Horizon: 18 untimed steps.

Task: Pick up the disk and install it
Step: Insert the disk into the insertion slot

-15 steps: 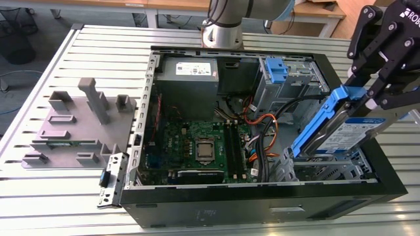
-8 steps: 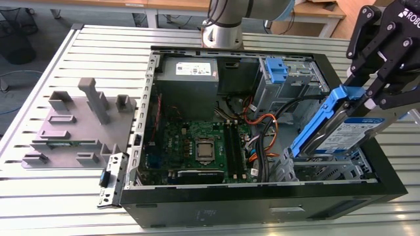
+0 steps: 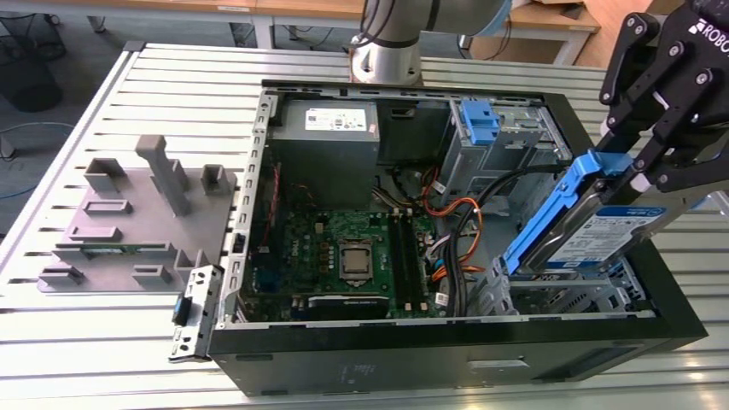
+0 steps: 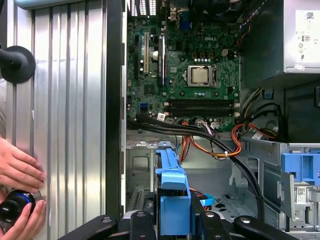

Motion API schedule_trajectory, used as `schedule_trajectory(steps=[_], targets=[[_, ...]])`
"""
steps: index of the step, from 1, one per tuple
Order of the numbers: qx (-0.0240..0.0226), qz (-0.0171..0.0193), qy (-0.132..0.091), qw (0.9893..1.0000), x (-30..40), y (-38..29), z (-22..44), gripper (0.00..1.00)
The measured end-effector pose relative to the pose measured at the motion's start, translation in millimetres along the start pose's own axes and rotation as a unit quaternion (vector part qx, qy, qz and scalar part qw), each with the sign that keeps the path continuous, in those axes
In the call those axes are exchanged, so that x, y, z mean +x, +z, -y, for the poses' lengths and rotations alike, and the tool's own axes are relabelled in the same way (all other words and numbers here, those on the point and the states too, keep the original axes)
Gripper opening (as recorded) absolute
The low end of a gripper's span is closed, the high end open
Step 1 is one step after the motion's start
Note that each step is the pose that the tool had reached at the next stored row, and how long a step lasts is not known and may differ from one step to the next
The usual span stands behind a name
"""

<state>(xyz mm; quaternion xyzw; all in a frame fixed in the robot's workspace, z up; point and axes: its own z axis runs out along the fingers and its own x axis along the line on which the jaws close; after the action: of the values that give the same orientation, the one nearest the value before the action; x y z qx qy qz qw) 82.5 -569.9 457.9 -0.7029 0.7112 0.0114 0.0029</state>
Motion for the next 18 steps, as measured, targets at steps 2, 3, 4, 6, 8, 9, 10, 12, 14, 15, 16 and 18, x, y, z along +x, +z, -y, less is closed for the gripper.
schedule_trajectory(steps=[2,3,4,6,8,9,10,12,14,15,16,18], targets=[[0.0,0.0001,0.0,1.0,0.0,0.6,0.0,0.36],[0.0,0.0,0.0,1.0,0.0,0.7,0.0,0.36],[0.0,0.0,0.0,1.0,0.0,0.7,0.0,0.36],[0.0,0.0,0.0,1.0,0.0,0.7,0.0,0.36],[0.0,0.0,0.0,1.0,0.0,1.0,0.0,0.36],[0.0,0.0,0.0,1.0,0.0,1.0,0.0,0.36],[0.0,0.0001,0.0,1.0,0.0,1.3,0.0,0.36],[0.0,0.0001,0.0,1.0,0.0,1.4,0.0,0.36],[0.0,0.0,0.0,1.0,0.0,1.6,0.0,0.36],[0.0,0.0001,0.0,1.0,0.0,2.2,0.0,0.36],[0.0,0.0001,0.0,1.0,0.0,3.0,0.1,0.36],[0.0,0.0,0.0,1.0,0.1,4.6,0.1,0.36]])
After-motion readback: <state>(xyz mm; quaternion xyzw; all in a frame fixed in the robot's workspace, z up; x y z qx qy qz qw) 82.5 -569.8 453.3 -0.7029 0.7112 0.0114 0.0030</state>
